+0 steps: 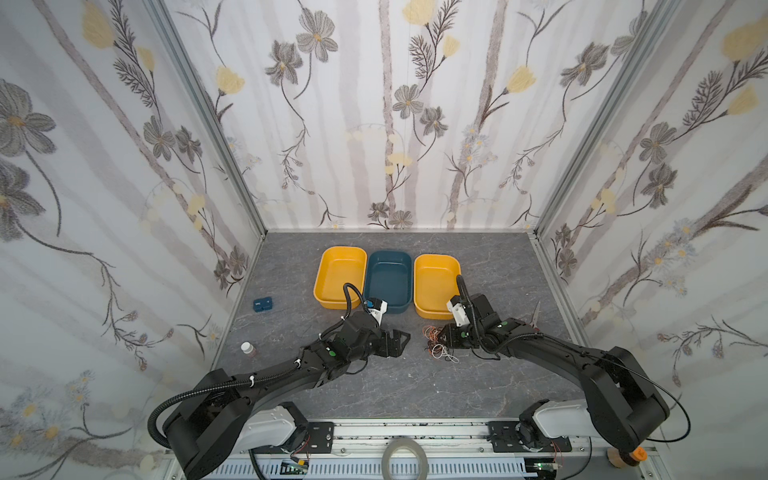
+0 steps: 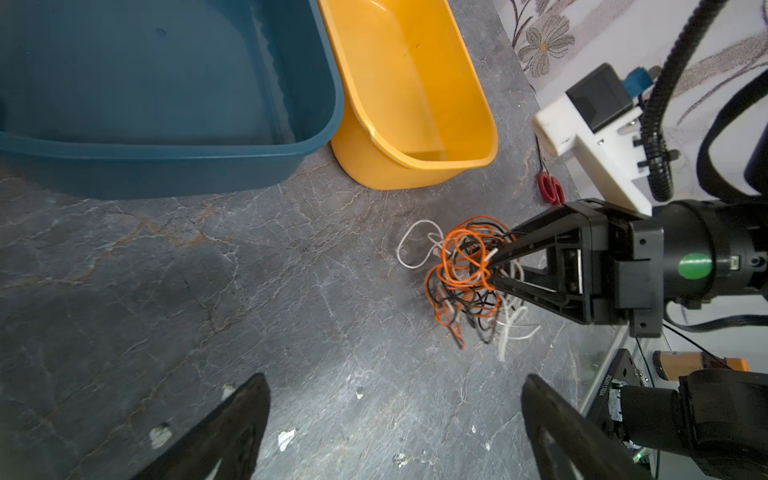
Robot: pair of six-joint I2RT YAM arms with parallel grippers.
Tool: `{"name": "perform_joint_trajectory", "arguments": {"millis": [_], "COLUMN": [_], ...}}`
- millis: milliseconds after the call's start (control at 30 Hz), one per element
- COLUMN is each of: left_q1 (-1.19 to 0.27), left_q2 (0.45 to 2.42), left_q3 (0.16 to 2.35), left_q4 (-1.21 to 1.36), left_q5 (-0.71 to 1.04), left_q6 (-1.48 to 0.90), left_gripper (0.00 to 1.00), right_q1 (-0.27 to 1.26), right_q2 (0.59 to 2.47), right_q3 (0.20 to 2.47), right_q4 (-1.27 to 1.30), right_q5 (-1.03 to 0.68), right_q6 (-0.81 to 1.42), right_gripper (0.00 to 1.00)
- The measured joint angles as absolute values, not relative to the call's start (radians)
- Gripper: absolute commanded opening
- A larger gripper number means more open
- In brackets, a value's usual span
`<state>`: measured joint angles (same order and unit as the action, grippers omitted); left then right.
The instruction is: Untangle the cables
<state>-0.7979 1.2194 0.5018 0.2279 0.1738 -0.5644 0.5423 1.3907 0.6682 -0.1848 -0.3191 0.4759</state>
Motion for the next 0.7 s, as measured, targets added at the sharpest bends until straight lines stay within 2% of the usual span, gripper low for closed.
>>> {"name": "perform_joint_trajectory", "arguments": {"millis": [100, 300, 567, 700], "left_q1": [-0.799, -0.803, -0.849, -0.883], "left_q2": [1.233, 1.272, 1.392, 1.474], "left_q3": [0.508, 0.519, 0.575, 0.613], "left_q4": [0.236, 0.254, 0.304, 0.344], "left_q5": [0.185, 0.207, 0.233, 0.242], "left_q6": [-0.564, -0.564, -0.56, -0.561], "left_gripper": [0.95, 0.95, 0.93, 0.88], "right_q1": [0.543, 0.543, 0.538, 0.533], "right_q2": [1.386, 1.297, 1.172, 1.16], "right_q3": [0.681, 0.696, 0.665, 0.638], "right_q4": [-0.219, -0.317, -0.431, -0.436], "right_q5": [-0.319, -0.295, -0.215, -0.189], "right_q6": [0.456, 0.436, 0.453, 0.463], "right_gripper": [0.57, 0.56, 0.46, 0.36]}}
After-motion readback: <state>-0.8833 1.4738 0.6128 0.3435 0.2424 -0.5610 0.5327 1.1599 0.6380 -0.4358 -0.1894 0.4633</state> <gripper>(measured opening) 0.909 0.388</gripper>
